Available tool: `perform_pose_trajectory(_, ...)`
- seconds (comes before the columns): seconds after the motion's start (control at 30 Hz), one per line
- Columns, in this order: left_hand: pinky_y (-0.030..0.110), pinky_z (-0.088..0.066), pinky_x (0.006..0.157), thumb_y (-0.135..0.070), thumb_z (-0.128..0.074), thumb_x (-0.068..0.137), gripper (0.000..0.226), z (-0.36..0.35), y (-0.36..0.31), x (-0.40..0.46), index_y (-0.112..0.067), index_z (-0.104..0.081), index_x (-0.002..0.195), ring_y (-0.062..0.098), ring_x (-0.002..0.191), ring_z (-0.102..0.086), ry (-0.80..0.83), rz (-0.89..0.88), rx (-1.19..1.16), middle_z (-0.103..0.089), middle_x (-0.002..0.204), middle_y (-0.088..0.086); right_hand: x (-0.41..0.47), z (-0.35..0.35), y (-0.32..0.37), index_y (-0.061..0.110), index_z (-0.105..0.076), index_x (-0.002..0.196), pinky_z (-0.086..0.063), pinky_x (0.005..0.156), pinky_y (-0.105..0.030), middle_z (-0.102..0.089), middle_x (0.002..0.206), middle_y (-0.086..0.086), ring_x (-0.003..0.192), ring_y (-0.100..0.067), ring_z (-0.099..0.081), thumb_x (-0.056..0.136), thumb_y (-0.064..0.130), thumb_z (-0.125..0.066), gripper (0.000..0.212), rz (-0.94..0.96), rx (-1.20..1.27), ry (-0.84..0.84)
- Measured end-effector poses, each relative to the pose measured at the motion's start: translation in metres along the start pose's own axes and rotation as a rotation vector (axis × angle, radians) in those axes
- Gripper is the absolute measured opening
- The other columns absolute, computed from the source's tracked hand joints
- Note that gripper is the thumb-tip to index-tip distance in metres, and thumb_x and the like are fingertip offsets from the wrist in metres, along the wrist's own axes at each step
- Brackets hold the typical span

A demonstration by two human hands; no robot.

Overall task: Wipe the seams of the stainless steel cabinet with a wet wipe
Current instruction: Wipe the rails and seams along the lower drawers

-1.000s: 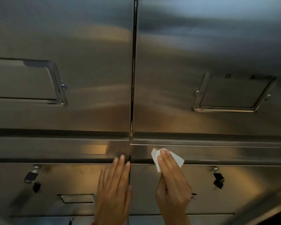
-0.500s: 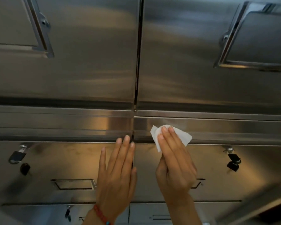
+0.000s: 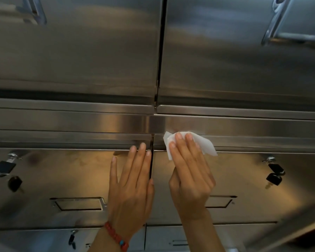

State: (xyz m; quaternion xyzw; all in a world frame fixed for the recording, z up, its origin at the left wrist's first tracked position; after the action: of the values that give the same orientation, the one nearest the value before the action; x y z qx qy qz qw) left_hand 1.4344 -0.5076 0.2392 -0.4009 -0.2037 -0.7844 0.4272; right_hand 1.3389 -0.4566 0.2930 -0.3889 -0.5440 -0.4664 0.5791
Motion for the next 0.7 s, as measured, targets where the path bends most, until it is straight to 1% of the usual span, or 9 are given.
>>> perform_pose_trajectory(0.1, 0.057, -0.020, 0.110, -0.022, -0.036, 0.092, 0.051, -0.004, 0.002, 0.003, -0.004, -0.030, 0.140, 0.025, 0.138, -0.027, -0.015, -0.005, 0.011, -0.033, 0.146, 0.013, -0.006, -0.006, -0.002, 0.004, -0.062, 0.112, -0.046, 0.100, -0.037, -0.061, 0.119, -0.010, 0.118, -0.024, -0.056, 0.083, -0.005, -0.062, 0.030, 0.016, -0.021, 0.007)
perform_pose_trajectory(0.17, 0.057, -0.019, 0.110, -0.023, -0.035, 0.093, 0.051, -0.005, 0.004, 0.004, -0.005, -0.029, 0.140, 0.023, 0.141, -0.021, -0.032, -0.008, 0.015, -0.032, 0.146, 0.012, -0.008, -0.010, -0.001, 0.005, -0.062, 0.112, -0.046, 0.101, -0.038, -0.062, 0.118, -0.011, 0.118, -0.025, -0.056, 0.091, 0.000, -0.058, 0.022, 0.038, -0.025, 0.009)
perform_pose_trajectory(0.23, 0.057, -0.018, 0.110, -0.023, -0.036, 0.093, 0.052, -0.007, 0.005, 0.005, -0.006, -0.028, 0.141, 0.021, 0.143, -0.016, -0.045, -0.012, 0.020, -0.031, 0.146, 0.011, -0.010, -0.017, 0.005, 0.005, -0.063, 0.112, -0.047, 0.100, -0.040, -0.062, 0.118, -0.011, 0.117, -0.026, -0.057, 0.095, 0.005, -0.055, 0.019, 0.074, -0.024, 0.016)
perform_pose_trajectory(0.33, 0.056, -0.017, 0.110, -0.024, -0.037, 0.093, 0.052, -0.009, 0.004, 0.005, -0.006, -0.029, 0.140, 0.020, 0.143, -0.014, -0.068, -0.012, 0.015, -0.032, 0.145, 0.011, -0.010, -0.024, 0.011, 0.007, -0.063, 0.112, -0.046, 0.100, -0.039, -0.062, 0.118, -0.010, 0.117, -0.025, -0.057, 0.095, 0.007, -0.055, 0.018, 0.116, -0.028, 0.019)
perform_pose_trajectory(0.43, 0.054, -0.015, 0.112, -0.024, -0.036, 0.094, 0.050, -0.009, 0.005, 0.005, -0.006, -0.030, 0.140, 0.019, 0.143, -0.015, -0.087, -0.009, -0.003, -0.031, 0.147, 0.010, -0.014, -0.023, 0.005, 0.007, -0.063, 0.114, -0.044, 0.102, -0.038, -0.058, 0.123, -0.008, 0.121, -0.023, -0.054, 0.095, 0.006, -0.055, 0.021, 0.140, -0.038, 0.029)
perform_pose_trajectory(0.5, 0.052, -0.013, 0.113, -0.024, -0.036, 0.094, 0.049, -0.008, 0.005, 0.005, -0.007, -0.030, 0.140, 0.018, 0.143, -0.015, -0.091, -0.007, -0.015, -0.030, 0.147, 0.009, -0.017, -0.020, -0.002, 0.008, -0.063, 0.117, -0.044, 0.103, -0.039, -0.057, 0.125, -0.008, 0.122, -0.023, -0.053, 0.093, 0.003, -0.056, 0.025, 0.128, -0.061, 0.032)
perform_pose_trajectory(0.6, 0.052, -0.013, 0.113, -0.024, -0.036, 0.093, 0.049, -0.007, 0.005, 0.005, -0.008, -0.031, 0.139, 0.017, 0.143, -0.015, -0.096, -0.001, -0.031, -0.032, 0.145, 0.008, -0.022, -0.019, -0.006, 0.006, -0.057, 0.121, -0.043, 0.103, -0.039, -0.056, 0.125, -0.009, 0.123, -0.023, -0.051, 0.091, 0.002, -0.059, 0.030, 0.075, -0.080, 0.019)
perform_pose_trajectory(0.7, 0.052, -0.014, 0.113, -0.023, -0.037, 0.093, 0.049, -0.007, 0.006, 0.005, -0.008, -0.031, 0.139, 0.016, 0.143, -0.015, -0.098, 0.009, -0.039, -0.031, 0.145, 0.007, -0.023, -0.024, 0.000, 0.006, -0.055, 0.121, -0.044, 0.103, -0.039, -0.057, 0.124, -0.009, 0.123, -0.024, -0.052, 0.094, 0.005, -0.058, 0.028, 0.056, -0.047, 0.016)
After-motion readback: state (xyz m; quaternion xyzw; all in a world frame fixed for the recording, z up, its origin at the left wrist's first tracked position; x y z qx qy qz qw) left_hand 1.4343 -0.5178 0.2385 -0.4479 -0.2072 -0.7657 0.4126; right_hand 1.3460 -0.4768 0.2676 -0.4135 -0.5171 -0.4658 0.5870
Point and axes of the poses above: each hand's wrist, its own x-axis towards the middle knuckle, its own z-axis out of the back of the hand, y = z × x, the point moved 9 cm from there along x, towards the middle knuckle
